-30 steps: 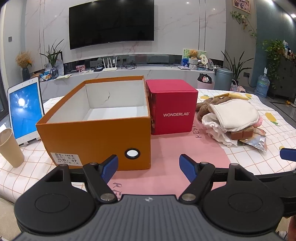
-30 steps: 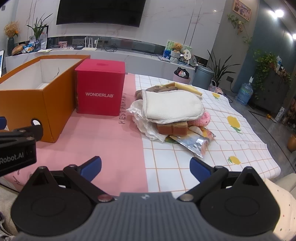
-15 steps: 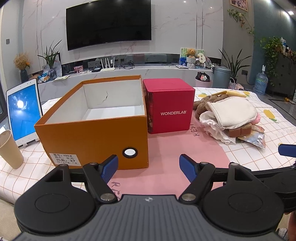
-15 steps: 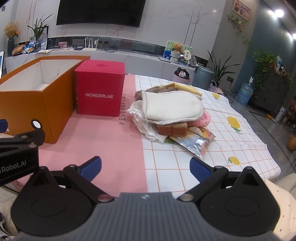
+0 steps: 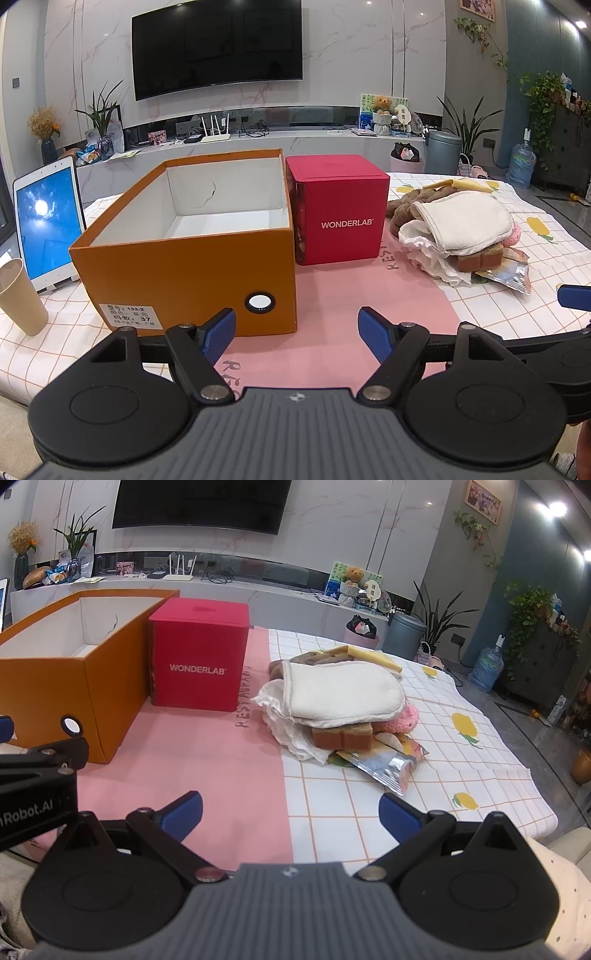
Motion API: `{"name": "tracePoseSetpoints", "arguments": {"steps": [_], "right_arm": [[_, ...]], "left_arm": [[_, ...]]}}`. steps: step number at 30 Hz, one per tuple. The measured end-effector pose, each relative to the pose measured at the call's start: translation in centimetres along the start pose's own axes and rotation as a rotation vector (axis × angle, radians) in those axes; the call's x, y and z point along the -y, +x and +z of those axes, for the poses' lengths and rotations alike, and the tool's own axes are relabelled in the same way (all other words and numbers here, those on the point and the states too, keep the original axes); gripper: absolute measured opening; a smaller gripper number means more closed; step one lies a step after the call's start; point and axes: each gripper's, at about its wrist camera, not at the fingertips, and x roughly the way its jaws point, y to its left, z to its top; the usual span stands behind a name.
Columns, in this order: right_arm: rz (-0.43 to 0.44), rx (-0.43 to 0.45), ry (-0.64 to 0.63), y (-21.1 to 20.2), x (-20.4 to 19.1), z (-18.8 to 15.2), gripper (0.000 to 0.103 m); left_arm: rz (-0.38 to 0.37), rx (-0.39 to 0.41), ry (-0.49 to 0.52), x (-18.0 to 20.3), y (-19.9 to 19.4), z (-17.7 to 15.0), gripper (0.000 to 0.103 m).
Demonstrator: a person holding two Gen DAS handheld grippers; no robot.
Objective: Organize soft objects
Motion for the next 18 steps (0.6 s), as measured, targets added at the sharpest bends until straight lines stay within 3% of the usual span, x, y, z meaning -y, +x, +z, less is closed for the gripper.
{"name": "tracePoseSetpoints", "arguments": {"steps": [18], "right_arm": [[-0.01,-0.006,-0.013,0.14,-0.32,-0.23,0.1]], "left_arm": [[0.003,-0.02,0.011,0.13,0.28,-0.31,0.088]]}}
